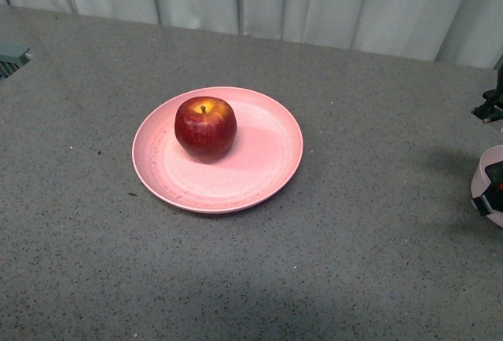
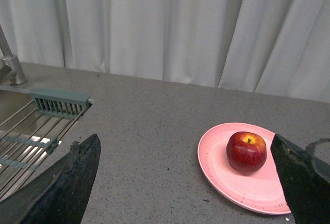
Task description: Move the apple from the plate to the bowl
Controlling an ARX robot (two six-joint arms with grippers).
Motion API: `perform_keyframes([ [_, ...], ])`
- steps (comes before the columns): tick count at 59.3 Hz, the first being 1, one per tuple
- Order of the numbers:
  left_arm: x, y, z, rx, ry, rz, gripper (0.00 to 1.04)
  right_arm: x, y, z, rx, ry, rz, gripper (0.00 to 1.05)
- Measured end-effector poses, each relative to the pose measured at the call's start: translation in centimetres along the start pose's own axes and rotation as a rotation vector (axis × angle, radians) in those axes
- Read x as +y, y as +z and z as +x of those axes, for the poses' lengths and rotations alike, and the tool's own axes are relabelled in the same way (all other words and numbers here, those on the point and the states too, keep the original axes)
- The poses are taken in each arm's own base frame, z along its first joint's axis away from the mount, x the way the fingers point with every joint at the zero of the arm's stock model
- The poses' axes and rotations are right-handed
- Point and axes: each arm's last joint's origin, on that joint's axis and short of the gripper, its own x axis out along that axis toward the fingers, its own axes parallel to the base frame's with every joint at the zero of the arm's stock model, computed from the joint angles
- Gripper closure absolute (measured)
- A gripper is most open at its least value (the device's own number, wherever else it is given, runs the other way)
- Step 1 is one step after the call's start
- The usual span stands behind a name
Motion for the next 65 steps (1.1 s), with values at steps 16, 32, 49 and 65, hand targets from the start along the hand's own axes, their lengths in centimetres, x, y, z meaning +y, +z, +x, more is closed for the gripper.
perform_keyframes([
  [16,0.0,0.0,0.0,0.000,0.000,0.000,0.07,-0.1,0.0,0.1,0.003,-0.008,-0.011,1.04],
  [32,0.0,0.0,0.0,0.000,0.000,0.000,0.07,0.1,0.7,-0.9,-0.030,0.028,-0.022,1.04],
  [49,0.0,0.0,0.0,0.000,0.000,0.000,0.07,3.0,4.3,-3.0,-0.140,0.122,-0.107,1.04],
  [65,0.0,0.0,0.0,0.000,0.000,0.000,0.07,7.4,7.1,-2.9,-0.186,0.274,-0.175,1.04],
])
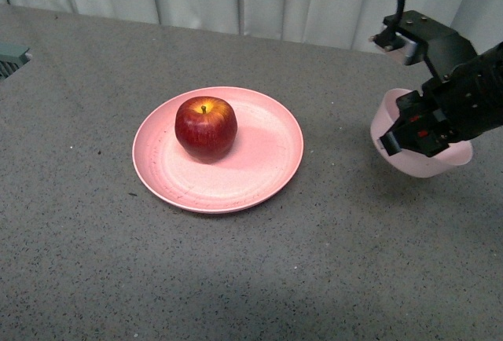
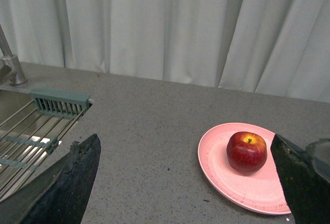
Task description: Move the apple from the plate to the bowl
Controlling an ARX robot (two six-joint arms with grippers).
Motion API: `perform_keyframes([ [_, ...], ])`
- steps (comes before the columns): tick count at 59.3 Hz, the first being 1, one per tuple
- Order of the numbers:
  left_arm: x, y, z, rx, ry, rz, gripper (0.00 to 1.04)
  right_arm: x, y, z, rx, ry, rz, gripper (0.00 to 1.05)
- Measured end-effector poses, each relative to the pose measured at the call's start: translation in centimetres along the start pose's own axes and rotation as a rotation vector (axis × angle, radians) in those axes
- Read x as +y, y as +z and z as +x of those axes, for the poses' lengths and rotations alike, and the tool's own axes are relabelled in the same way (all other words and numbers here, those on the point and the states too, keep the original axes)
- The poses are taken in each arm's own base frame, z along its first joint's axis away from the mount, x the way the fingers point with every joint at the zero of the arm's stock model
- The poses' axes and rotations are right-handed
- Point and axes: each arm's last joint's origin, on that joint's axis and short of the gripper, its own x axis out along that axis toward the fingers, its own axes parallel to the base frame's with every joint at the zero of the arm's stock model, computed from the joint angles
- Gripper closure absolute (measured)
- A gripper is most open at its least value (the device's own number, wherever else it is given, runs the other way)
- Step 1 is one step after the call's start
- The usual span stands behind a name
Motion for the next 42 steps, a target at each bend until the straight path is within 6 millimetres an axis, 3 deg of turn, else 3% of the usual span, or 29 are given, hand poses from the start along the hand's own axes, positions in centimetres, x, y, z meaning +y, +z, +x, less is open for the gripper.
perform_keyframes([
  [18,0.0,0.0,0.0,0.000,0.000,0.000,0.07,3.2,1.3,3.1,0.030,0.114,-0.015,1.04],
  [37,0.0,0.0,0.0,0.000,0.000,0.000,0.07,3.4,1.6,3.8,0.017,0.129,-0.002,1.04],
  [42,0.0,0.0,0.0,0.000,0.000,0.000,0.07,3.4,1.7,3.8,0.001,0.131,0.002,0.93],
])
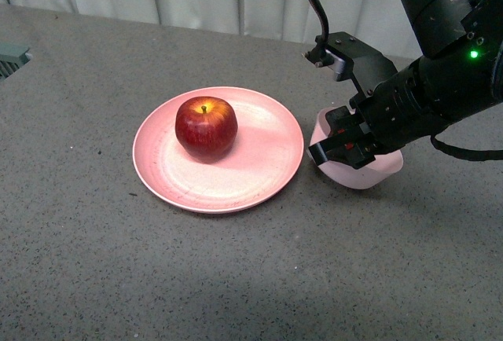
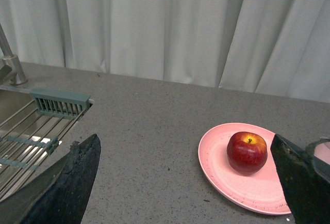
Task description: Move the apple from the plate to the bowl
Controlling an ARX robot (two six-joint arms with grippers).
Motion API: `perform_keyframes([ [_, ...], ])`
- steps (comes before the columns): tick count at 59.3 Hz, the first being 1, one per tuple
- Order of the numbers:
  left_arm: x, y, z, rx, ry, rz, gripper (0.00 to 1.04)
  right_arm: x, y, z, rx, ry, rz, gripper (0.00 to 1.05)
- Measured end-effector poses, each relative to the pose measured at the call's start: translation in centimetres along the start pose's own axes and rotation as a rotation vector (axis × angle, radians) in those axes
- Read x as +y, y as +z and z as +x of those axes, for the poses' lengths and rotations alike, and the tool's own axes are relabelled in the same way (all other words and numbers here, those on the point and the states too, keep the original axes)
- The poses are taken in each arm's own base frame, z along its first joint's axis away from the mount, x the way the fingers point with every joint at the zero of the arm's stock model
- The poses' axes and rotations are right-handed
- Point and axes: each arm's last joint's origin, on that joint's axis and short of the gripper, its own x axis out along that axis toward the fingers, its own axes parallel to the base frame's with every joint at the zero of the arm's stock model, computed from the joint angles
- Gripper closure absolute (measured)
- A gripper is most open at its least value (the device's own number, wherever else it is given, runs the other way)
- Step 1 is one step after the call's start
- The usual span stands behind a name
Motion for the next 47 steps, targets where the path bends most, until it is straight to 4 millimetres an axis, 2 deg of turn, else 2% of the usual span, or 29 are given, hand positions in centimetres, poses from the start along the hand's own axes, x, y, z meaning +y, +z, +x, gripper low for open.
perform_keyframes([
  [9,0.0,0.0,0.0,0.000,0.000,0.000,0.07,0.0,0.0,-0.2,-0.070,-0.001,0.012,0.72],
  [17,0.0,0.0,0.0,0.000,0.000,0.000,0.07,-0.1,0.0,-1.5,-0.163,-0.032,0.033,0.52],
  [34,0.0,0.0,0.0,0.000,0.000,0.000,0.07,-1.0,-0.5,-7.4,-0.423,-0.164,0.120,0.08],
  [45,0.0,0.0,0.0,0.000,0.000,0.000,0.07,-1.5,-1.9,-10.7,-0.613,-0.221,0.193,0.09],
  [47,0.0,0.0,0.0,0.000,0.000,0.000,0.07,-1.5,-2.2,-10.8,-0.708,-0.371,0.190,0.16],
])
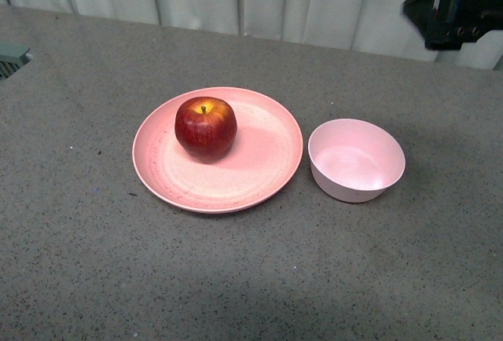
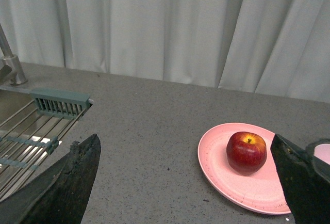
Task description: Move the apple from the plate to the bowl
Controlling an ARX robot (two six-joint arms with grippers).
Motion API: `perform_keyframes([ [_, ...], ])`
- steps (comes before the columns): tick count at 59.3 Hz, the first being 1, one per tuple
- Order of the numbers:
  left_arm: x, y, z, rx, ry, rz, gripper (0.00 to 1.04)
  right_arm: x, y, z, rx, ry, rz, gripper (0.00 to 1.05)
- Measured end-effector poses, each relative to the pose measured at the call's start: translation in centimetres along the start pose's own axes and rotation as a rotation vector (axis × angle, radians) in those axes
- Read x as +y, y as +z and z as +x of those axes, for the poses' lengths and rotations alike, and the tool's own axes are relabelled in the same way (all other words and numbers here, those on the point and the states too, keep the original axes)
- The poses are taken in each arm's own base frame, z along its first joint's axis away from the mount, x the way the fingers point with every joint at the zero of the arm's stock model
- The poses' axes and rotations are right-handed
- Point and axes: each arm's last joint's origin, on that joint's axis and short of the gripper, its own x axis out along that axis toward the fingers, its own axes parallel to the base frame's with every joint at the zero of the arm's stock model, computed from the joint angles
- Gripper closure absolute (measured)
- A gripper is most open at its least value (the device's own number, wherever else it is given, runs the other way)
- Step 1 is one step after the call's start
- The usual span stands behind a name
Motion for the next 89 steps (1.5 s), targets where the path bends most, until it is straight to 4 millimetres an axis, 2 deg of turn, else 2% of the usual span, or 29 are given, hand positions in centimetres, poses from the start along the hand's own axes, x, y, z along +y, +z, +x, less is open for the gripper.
perform_keyframes([
  [2,0.0,0.0,0.0,0.000,-0.002,0.000,0.07,-0.3,-0.5,-0.8,-0.132,-0.158,-0.022,0.24],
  [5,0.0,0.0,0.0,0.000,0.001,0.000,0.07,-0.7,-1.5,-2.7,-0.241,-0.265,-0.024,0.37],
  [14,0.0,0.0,0.0,0.000,0.000,0.000,0.07,-1.2,-2.1,-7.6,-0.319,-0.286,-0.030,0.74],
  [18,0.0,0.0,0.0,0.000,0.000,0.000,0.07,-1.3,-2.8,-9.1,-0.306,-0.288,-0.030,0.91],
  [23,0.0,0.0,0.0,0.000,0.000,0.000,0.07,-1.4,-3.3,-10.4,-0.304,-0.291,-0.032,1.04],
  [46,0.0,0.0,0.0,0.000,0.000,0.000,0.07,-1.9,-4.6,-14.9,-0.306,-0.292,-0.030,1.04],
  [67,0.0,0.0,0.0,0.000,0.000,0.000,0.07,-1.1,-5.4,-17.6,-0.307,-0.288,-0.031,1.04],
  [89,0.0,0.0,0.0,0.000,0.000,0.000,0.07,-0.5,-5.6,-19.5,-0.325,-0.287,-0.034,1.04],
])
